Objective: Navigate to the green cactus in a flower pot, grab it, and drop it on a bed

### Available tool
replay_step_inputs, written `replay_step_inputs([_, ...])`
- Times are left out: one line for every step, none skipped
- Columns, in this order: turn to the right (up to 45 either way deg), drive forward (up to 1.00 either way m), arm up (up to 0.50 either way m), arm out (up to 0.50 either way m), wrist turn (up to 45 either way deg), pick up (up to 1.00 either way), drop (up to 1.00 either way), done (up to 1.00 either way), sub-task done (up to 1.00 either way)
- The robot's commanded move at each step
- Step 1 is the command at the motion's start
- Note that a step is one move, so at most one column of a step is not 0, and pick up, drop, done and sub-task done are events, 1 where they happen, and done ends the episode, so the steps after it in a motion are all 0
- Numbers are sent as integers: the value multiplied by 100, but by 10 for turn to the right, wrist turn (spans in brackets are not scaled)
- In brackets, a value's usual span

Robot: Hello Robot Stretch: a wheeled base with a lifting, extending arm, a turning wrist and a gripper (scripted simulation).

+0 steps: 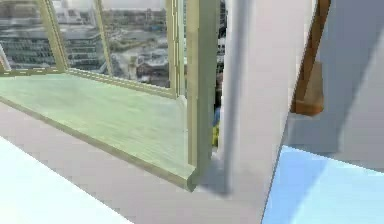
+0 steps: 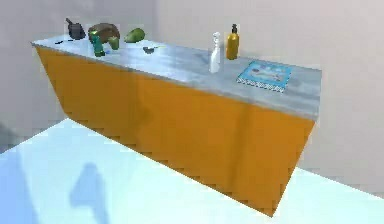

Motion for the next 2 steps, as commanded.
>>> replay_step_inputs([-450,0,0,0,0,0,0,0,0])
replay_step_inputs([-450,0,0,0,0,0,0,0,0])
